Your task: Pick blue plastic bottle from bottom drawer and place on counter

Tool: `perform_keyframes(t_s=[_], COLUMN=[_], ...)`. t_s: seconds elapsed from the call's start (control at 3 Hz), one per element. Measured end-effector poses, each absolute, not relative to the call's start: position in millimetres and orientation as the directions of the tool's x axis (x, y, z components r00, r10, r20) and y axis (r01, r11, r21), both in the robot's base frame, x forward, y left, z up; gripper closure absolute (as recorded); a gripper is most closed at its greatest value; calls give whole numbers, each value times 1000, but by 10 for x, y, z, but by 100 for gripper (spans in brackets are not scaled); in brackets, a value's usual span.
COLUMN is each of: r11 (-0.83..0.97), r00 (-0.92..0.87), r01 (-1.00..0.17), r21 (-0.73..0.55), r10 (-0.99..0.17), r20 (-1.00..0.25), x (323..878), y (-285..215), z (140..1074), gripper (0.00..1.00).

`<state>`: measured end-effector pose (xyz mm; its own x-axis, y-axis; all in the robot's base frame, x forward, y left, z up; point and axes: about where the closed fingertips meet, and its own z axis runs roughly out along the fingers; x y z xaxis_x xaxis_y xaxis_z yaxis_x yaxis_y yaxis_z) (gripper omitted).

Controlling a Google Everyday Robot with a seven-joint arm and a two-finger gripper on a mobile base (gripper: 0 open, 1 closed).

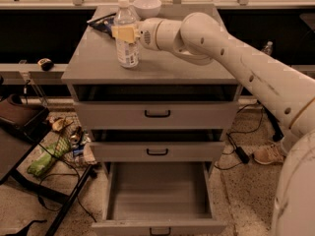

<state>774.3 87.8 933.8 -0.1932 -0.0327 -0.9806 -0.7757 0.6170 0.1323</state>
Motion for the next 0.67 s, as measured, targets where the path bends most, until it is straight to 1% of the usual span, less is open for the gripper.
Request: perform_keyframes(t_s=[0.33, 0.67], r11=[617, 617], r00=[-193, -193], r01=[-776, -776], r21=[132, 132], r10=[-33, -33], r20=[-981, -981], x=[7743, 7743], y=[879, 879], z=[9338, 9338], gripper=[11, 0])
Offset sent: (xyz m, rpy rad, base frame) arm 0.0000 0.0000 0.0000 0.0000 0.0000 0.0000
